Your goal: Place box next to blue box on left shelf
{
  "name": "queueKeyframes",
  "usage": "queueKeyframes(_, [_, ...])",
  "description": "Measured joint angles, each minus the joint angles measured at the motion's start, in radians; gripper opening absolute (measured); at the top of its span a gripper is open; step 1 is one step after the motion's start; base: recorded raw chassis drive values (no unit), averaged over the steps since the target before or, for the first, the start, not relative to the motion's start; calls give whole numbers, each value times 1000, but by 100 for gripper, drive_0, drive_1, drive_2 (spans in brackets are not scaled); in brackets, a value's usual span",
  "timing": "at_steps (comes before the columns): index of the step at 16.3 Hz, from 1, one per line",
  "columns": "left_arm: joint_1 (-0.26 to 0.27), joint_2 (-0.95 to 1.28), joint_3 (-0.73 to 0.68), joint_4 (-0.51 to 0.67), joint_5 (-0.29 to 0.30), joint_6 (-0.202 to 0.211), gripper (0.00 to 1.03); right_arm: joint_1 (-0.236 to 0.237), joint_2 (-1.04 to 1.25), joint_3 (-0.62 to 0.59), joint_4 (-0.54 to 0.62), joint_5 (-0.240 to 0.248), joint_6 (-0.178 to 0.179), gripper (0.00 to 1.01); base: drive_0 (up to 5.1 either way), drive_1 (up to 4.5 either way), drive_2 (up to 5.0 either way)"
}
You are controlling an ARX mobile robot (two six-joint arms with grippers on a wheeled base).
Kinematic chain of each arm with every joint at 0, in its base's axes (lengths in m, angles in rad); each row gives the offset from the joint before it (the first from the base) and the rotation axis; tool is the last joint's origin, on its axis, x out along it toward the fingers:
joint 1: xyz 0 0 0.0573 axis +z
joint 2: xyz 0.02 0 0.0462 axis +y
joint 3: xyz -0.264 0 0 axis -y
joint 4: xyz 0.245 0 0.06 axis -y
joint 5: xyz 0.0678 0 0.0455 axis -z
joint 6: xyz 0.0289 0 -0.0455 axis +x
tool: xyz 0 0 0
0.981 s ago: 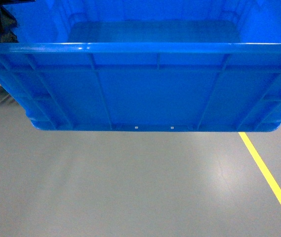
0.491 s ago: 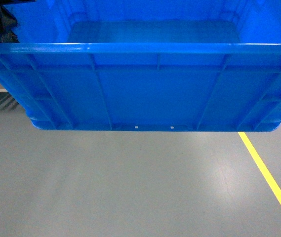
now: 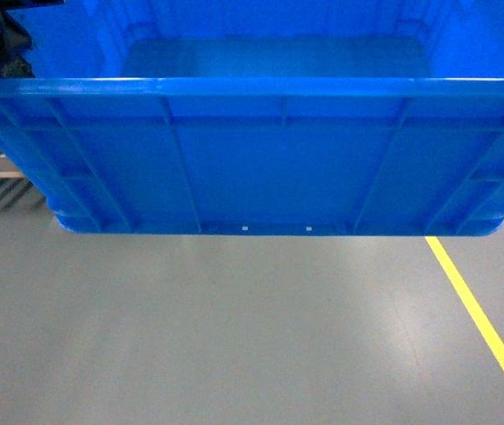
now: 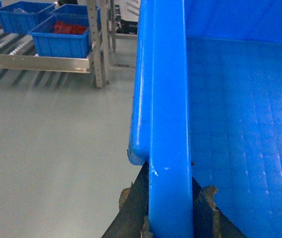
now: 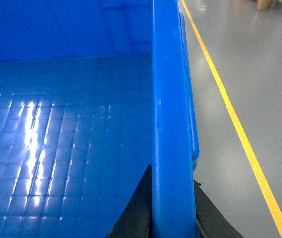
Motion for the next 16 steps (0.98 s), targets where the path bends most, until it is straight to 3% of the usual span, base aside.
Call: queueKeyframes(16, [0, 0, 0, -1, -1, 0, 8, 0, 0, 0, 0, -1, 1, 7, -6, 411, -423])
